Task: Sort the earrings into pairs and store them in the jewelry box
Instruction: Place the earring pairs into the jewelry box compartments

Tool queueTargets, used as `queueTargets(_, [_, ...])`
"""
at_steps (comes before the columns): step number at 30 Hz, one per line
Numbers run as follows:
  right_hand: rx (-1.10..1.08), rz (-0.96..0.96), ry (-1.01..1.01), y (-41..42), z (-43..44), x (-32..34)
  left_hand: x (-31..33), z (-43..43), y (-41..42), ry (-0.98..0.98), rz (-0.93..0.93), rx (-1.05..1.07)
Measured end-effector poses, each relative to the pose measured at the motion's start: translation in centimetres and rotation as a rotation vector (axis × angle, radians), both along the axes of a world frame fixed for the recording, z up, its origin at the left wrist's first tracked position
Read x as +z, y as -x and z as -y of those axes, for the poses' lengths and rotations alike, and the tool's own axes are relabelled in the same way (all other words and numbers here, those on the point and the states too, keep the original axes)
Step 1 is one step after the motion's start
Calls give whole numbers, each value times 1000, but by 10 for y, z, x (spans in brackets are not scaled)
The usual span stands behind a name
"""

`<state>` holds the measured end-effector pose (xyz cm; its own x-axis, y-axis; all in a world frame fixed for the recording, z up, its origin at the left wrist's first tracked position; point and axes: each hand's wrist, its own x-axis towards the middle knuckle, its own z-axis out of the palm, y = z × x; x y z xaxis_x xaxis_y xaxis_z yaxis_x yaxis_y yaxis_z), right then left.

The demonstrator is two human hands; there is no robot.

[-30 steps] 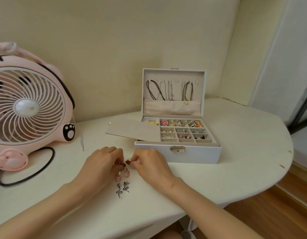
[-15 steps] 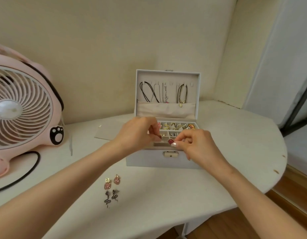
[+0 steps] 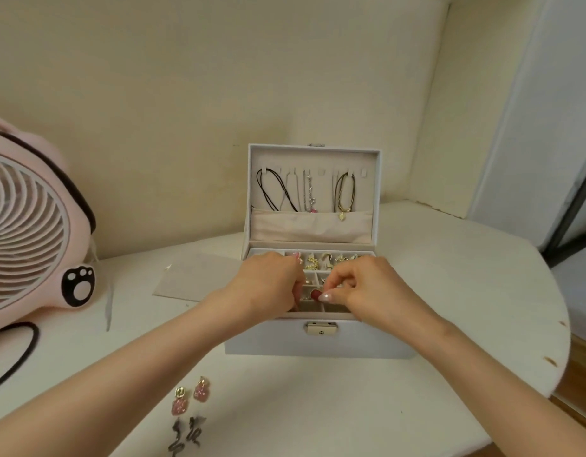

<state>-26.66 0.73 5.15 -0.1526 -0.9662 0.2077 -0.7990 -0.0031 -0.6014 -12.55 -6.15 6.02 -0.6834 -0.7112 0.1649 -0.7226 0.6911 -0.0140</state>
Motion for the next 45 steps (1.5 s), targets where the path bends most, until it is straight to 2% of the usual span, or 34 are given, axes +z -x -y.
queueTargets(5, [125, -240, -198, -11, 13, 11, -2, 0, -1, 93, 27, -9])
queueTargets(11, [72, -384, -250, -20, 22, 16, -2, 5, -14, 30, -121, -24])
queueTargets(19, [86, -278, -193, -18, 18, 9, 0, -4, -55, 88, -335, -18])
queueTargets(23, [82, -237, -148, -16, 14, 11, -1, -17, -73, 115, -355, -31])
queueTargets(28, [38, -107, 11, -25, -6, 14, -7, -32, -100, 118, -309, -19])
queueTargets(30, [133, -10, 25, -35, -17, 12, -11, -39, -110, 84, -270, -8])
queueTargets(33, [335, 104, -88, -53, -32, 0, -20, -46, -124, 25, -224, 26])
queueTargets(39, [351, -17, -87, -97, -20, -48, -36, -46, -139, -86, -95, 74])
queueTargets(45, [386, -98, -63, -118, -7, -56, -45, -41, -142, -138, -37, 82])
